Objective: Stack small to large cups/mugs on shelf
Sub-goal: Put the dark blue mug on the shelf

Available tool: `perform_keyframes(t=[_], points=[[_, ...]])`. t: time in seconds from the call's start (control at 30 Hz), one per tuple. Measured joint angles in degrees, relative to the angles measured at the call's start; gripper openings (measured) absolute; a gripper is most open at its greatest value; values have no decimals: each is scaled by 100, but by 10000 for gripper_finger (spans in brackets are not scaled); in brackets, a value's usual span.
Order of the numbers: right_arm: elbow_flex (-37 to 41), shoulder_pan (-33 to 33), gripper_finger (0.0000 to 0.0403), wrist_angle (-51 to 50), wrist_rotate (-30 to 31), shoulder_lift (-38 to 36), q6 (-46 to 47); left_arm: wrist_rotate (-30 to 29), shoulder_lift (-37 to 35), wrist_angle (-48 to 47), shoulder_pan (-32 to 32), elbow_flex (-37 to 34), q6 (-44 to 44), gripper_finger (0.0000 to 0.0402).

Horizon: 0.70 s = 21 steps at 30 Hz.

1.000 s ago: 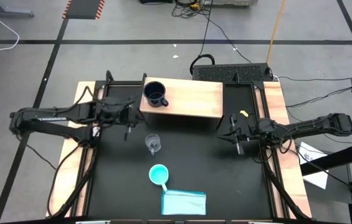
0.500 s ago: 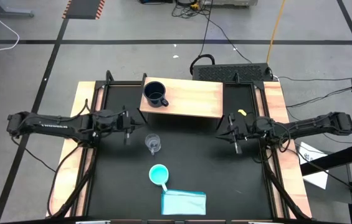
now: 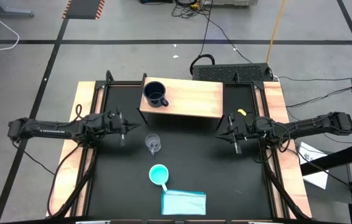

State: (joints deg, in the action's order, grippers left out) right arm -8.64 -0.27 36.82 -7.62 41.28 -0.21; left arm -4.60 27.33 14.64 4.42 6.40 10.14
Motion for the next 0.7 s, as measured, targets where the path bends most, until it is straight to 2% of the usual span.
perform_keyframes(t=[0.3, 0.57, 0.7], points=[[-60, -44, 0, 0, -3, 2, 139, 104, -113, -182, 149, -18, -42, 0], [-806, -44, 0, -842, -33, 5, -72, 248, -111, -317, 167, -18, -136, 1], [-1096, -109, 0, -921, -11, 270, -140, 356, -111, -352, 167, -18, -137, 5]])
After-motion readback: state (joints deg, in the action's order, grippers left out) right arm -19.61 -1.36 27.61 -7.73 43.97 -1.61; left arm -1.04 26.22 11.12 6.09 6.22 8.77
